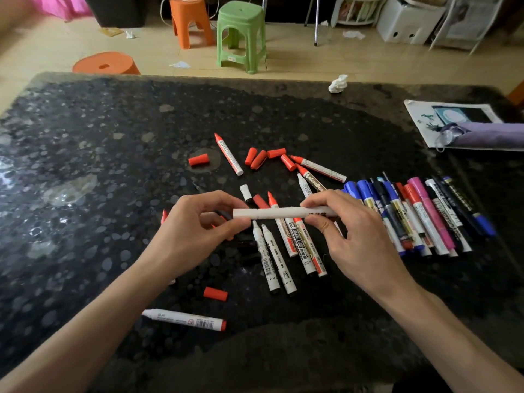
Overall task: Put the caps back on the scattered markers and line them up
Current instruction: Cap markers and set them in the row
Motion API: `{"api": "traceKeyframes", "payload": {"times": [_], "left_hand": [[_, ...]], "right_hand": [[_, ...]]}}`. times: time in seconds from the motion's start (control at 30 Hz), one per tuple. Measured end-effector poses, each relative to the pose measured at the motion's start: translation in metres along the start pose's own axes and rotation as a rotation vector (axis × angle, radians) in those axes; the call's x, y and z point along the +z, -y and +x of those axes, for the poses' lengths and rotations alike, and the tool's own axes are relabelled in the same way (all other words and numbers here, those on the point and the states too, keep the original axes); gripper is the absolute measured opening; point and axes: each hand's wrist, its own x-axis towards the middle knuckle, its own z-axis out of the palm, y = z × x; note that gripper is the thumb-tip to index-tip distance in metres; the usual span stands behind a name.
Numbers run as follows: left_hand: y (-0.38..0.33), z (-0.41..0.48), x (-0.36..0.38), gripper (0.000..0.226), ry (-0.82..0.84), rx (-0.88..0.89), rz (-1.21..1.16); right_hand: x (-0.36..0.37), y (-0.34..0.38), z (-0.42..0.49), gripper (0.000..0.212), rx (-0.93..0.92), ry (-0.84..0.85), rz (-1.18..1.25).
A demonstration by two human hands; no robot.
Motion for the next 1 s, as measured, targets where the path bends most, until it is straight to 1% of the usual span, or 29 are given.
{"api": "traceKeyframes", "payload": {"times": [0.1,0.23,0.4,0.5,0.57,0.67,0.73,0.8,0.87,0.93,1.0], "left_hand": [[0.003,0.0,0.002,0.015,-0.047,0.063,0.058],[0.006,0.001,0.002,0.019,-0.115,0.121,0.077],[0.006,-0.002,0.003,0.023,-0.128,0.129,0.044],[0.006,-0.003,0.003,0.022,-0.12,0.127,0.06],[0.006,-0.001,0.001,0.021,-0.107,0.134,0.076],[0.002,0.004,0.004,0.02,-0.068,0.146,0.076],[-0.002,0.007,0.012,0.024,-0.039,0.151,0.07],[-0.008,0.011,0.02,0.029,-0.026,0.143,0.022],[-0.016,0.015,0.029,0.035,-0.009,0.118,-0.09],[-0.026,0.021,0.038,0.04,0.018,0.069,-0.167],[-0.036,0.026,0.049,0.042,0.049,0.045,-0.181]], "right_hand": [[0.004,0.0,-0.001,0.018,0.006,0.017,0.054],[0.009,0.0,-0.004,0.026,-0.032,0.058,0.092],[0.013,0.0,-0.008,0.028,-0.051,0.017,0.115],[0.016,0.001,-0.011,0.029,-0.023,0.021,0.122],[0.015,0.002,-0.009,0.029,0.0,0.065,0.137],[0.007,0.006,-0.004,0.023,0.041,0.217,0.154],[0.003,0.008,-0.004,0.018,0.057,0.251,0.129],[-0.002,0.006,-0.005,0.015,0.06,0.176,0.07],[-0.01,-0.001,-0.007,0.014,0.081,0.093,0.003],[-0.02,-0.01,-0.01,0.014,0.141,0.03,-0.029],[-0.029,-0.024,-0.014,0.016,0.2,-0.061,-0.052]]}}
